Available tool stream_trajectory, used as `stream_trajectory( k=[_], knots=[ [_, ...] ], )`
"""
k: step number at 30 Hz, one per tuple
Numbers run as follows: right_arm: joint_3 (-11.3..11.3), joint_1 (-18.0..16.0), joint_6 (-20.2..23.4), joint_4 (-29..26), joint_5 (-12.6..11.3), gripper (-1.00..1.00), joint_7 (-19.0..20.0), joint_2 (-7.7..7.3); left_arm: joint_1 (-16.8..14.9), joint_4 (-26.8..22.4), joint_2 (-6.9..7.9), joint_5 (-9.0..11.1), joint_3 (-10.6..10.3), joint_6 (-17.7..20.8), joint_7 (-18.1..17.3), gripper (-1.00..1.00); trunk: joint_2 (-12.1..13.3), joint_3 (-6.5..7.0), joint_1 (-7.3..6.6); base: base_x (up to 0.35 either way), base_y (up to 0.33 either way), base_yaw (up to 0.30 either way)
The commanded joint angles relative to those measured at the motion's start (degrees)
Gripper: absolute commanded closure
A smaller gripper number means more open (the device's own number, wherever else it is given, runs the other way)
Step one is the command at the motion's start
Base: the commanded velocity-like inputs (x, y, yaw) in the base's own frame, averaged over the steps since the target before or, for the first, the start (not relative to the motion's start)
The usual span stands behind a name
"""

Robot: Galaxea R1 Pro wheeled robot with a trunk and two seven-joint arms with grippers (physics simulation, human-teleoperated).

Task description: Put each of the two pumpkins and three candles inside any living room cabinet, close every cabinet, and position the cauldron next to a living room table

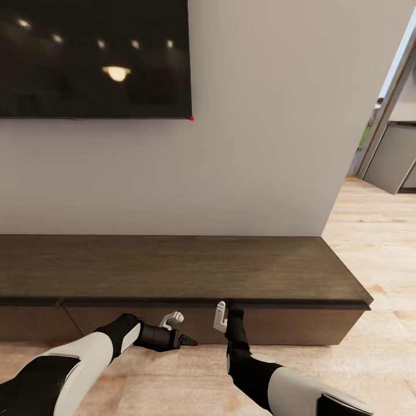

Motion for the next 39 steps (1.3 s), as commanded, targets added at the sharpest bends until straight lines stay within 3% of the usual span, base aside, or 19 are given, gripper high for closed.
stream_trajectory(
  k=[1, 39],
  knots=[
    [-0.1, 0.0, 0.3, 0.0, -0.2, 1.00, -0.1, 0.00, 0.0, -0.1, 0.01, 0.1, -0.4, 0.2, -0.2, -1.00, 0.0, -0.05, -0.01, 0.000, 0.000, 0.000],
    [-0.1, 0.0, 0.1, 2.1, -0.4, 1.00, 0.1, 0.00, 0.0, -0.1, 0.01, 0.1, -0.4, 0.2, -0.2, -1.00, 0.0, -0.05, -0.01, 0.000, 0.000, 0.000]
  ],
)
